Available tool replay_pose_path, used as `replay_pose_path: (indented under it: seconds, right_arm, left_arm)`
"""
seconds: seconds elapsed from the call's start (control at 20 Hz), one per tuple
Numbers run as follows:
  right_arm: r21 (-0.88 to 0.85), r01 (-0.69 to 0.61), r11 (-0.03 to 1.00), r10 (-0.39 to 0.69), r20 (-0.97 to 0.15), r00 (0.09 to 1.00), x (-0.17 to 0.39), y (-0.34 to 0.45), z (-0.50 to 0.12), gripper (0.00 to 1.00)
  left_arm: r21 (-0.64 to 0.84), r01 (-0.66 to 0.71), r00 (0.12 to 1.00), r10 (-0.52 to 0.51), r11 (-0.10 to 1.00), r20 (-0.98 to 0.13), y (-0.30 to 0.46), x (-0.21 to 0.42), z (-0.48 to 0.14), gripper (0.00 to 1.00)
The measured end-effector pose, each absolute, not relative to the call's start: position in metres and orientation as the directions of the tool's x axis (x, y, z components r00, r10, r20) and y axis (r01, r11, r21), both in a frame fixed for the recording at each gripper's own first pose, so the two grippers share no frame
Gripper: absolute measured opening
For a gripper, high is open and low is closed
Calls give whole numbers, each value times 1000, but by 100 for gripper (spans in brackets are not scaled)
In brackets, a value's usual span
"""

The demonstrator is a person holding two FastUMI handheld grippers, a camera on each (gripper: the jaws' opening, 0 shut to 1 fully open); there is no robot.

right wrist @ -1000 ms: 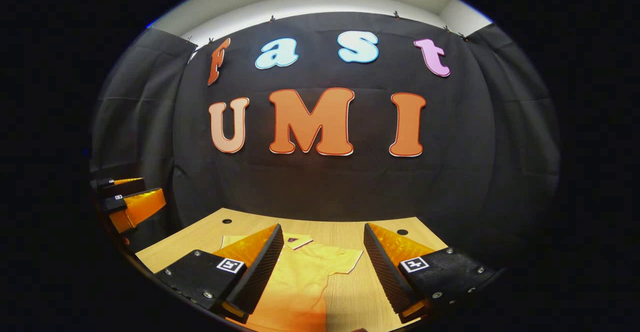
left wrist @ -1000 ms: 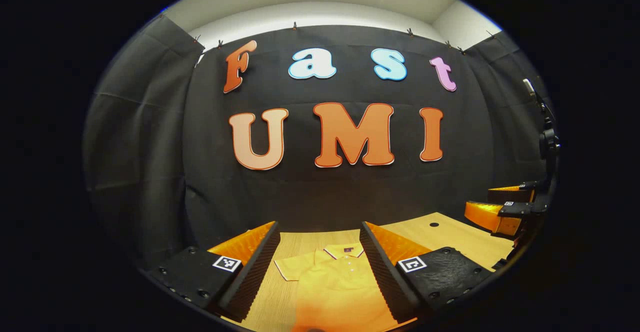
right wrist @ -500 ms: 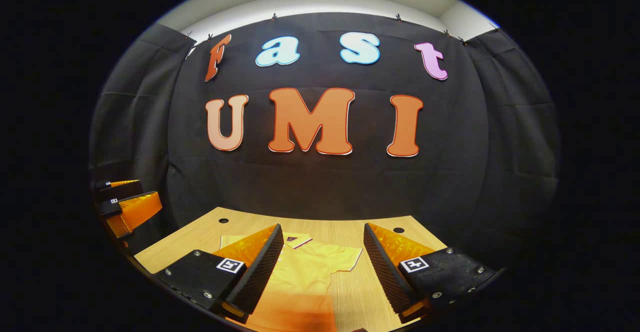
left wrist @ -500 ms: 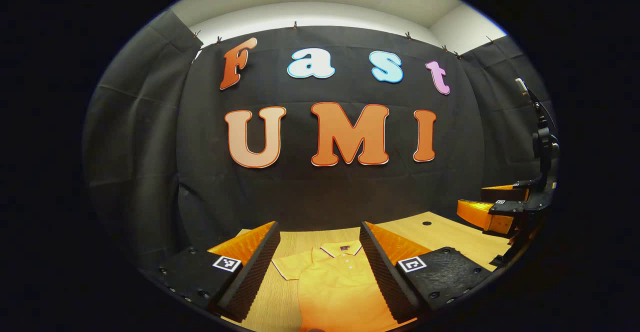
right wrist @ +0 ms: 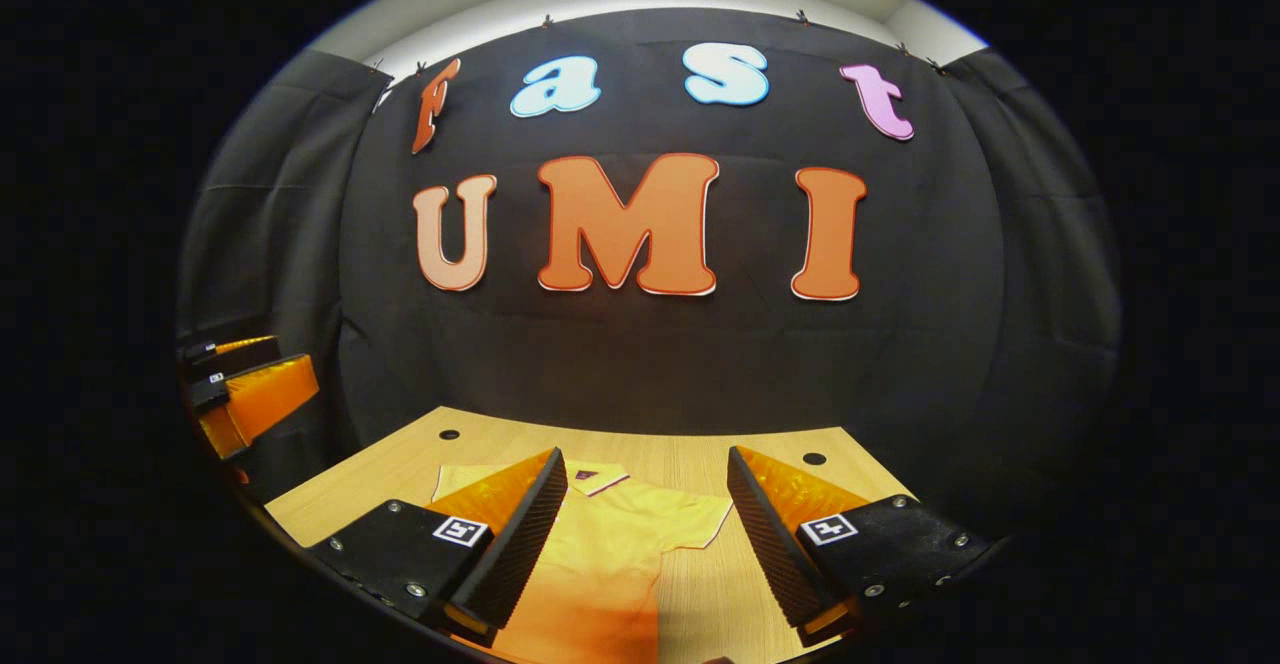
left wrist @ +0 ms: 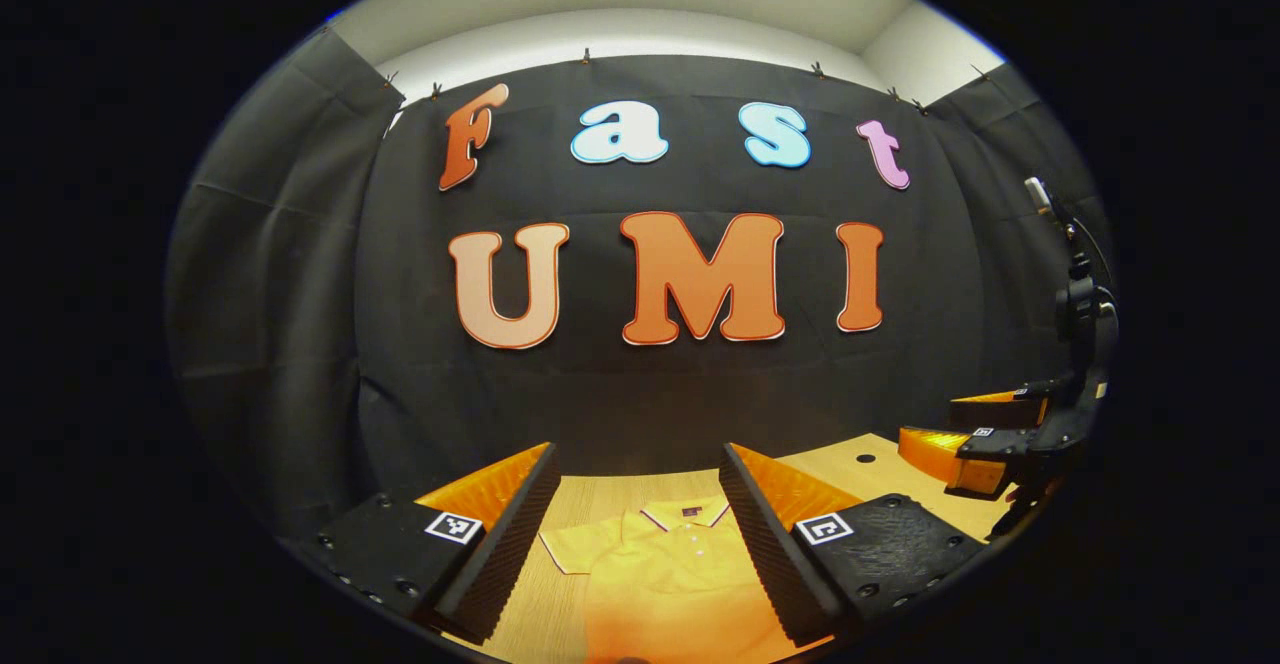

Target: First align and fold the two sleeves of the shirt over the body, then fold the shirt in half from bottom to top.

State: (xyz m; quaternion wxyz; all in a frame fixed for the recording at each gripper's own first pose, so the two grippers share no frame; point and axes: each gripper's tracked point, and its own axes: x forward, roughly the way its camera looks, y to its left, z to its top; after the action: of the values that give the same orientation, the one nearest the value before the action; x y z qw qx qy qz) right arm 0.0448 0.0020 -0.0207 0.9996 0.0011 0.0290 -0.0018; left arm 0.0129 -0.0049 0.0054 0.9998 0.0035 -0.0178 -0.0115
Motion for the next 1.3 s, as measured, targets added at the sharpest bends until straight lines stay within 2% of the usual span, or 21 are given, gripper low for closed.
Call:
replay_pose_path:
  seconds: [0.25,0.8,1.1,1.3]
  right_arm:
    - [1,-14,1000,14,-124,992,81,-17,-44,98]
    - [45,-13,999,28,-353,935,165,-55,-110,98]
    - [53,-9,999,34,-499,866,200,-72,-157,98]
    - [78,-6,997,53,-619,783,219,-77,-195,98]
  left_arm:
    - [21,-7,1000,7,1000,22,-5,14,4,96]
    - [54,-159,987,160,986,-28,14,16,-8,97]
    - [77,-249,962,256,965,-96,28,9,-23,98]
    - [103,-290,940,303,952,-154,34,1,-34,99]
